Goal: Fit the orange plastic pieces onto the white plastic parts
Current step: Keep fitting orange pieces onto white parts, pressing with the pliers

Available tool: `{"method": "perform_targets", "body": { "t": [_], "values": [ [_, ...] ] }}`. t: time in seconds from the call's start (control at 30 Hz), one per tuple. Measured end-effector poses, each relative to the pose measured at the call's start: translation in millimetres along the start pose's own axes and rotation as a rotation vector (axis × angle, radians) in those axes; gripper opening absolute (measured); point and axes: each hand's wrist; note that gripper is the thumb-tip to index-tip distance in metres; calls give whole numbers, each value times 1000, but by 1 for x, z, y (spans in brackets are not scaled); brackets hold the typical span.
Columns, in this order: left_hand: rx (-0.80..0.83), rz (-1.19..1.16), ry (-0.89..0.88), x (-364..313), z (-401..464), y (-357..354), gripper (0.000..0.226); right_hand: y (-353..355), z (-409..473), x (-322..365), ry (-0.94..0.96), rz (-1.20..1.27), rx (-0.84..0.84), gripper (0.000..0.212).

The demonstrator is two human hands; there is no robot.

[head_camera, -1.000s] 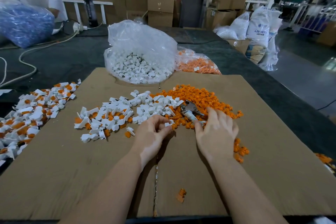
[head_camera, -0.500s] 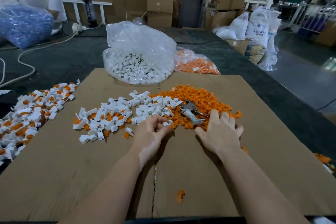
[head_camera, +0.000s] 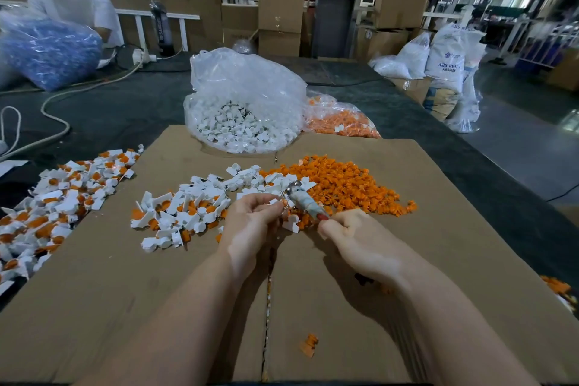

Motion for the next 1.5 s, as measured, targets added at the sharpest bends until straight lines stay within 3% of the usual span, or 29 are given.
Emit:
{"method": "perform_targets", "body": {
  "t": [0.1,0.3,0.47,0.7,1.23,1.5],
  "values": [
    [-18,25,3,-4,-1,-1,9,2,-2,3,-22,76,73,31],
    [-52,51,11,-6,0,-1,16,4,-6,6,-42,215,160,29],
    [-72,61,36,-5,2,0,12,3,-4,8,-22,105,185,30],
    [-66,42,51,0,4,0,16,-5,-4,9,-6,-91,80,32],
    [-58,5,70,7,1,-2,8,-15,-4,4,-28,-62,50,31],
    [-49,-14,64,4,0,-1,8,-8,-6,4,-5,-79,117,34]
  ]
}}
Point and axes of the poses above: each hand's wrist, its own z-axis towards the middle knuckle, its own y-axis out of the back of the hand, x = y × z, and after that the axes turned 5 degrees about y, right-handed
